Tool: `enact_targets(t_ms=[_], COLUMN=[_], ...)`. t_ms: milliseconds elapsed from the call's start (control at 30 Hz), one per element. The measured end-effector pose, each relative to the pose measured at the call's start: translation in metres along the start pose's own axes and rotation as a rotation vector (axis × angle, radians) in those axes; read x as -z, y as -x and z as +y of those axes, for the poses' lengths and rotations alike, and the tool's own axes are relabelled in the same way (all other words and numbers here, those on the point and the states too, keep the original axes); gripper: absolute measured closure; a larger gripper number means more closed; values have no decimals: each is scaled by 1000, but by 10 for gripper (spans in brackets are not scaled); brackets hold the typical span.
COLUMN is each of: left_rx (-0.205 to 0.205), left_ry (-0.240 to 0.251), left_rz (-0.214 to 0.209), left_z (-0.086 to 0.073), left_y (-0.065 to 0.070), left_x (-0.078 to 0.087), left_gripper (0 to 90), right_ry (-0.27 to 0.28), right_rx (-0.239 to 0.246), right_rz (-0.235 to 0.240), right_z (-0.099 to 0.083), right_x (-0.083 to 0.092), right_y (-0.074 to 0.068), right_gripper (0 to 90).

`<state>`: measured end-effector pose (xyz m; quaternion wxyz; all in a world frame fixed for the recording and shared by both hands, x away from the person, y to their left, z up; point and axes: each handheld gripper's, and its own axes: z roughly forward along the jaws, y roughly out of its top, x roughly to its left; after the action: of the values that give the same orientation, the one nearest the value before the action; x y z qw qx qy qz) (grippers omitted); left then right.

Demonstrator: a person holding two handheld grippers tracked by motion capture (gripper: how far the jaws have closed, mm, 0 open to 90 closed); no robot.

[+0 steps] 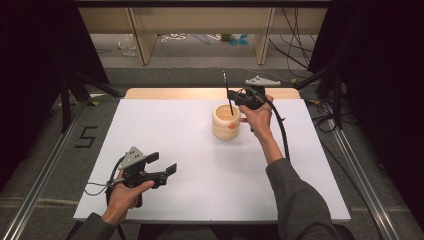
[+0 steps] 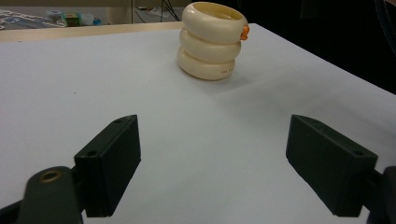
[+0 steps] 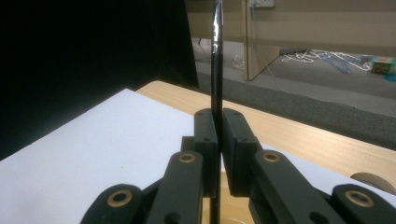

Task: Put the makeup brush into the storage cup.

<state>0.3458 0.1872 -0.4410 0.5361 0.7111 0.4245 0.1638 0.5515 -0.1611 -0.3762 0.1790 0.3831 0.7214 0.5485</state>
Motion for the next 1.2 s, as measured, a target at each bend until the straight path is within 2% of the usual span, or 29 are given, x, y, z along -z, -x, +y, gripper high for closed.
enact_targets(t_ms=[233, 633, 667, 733, 933, 1000, 1200], left_rx=[-3, -3, -5, -6, -3, -4, -4], left_ry=[1, 1, -7, -6, 2, 2, 1], left_rz=[0, 1, 6, 3, 2, 1, 2], left_z=[0, 0, 0, 0, 0, 0, 0], left_y=[0, 0, 0, 0, 0, 0, 0], left_x=[0, 0, 1, 1, 0, 0, 0], left_gripper=[174, 174, 175, 175, 175, 175, 175], right_ry=[-7, -17, -13, -23, -27, -37, -33], right_rx=[15, 6, 19, 11, 31, 11, 14], right_rz=[-9, -6, -7, -9, -15, -10, -17], right_z=[-3, -7, -7, -8, -16, -17, -23], right_x=[-4, -7, -8, -8, -11, -11, -12], right_y=[0, -1, 0, 0, 2, 1, 4], right_gripper=[853, 853, 853, 853, 853, 853, 853])
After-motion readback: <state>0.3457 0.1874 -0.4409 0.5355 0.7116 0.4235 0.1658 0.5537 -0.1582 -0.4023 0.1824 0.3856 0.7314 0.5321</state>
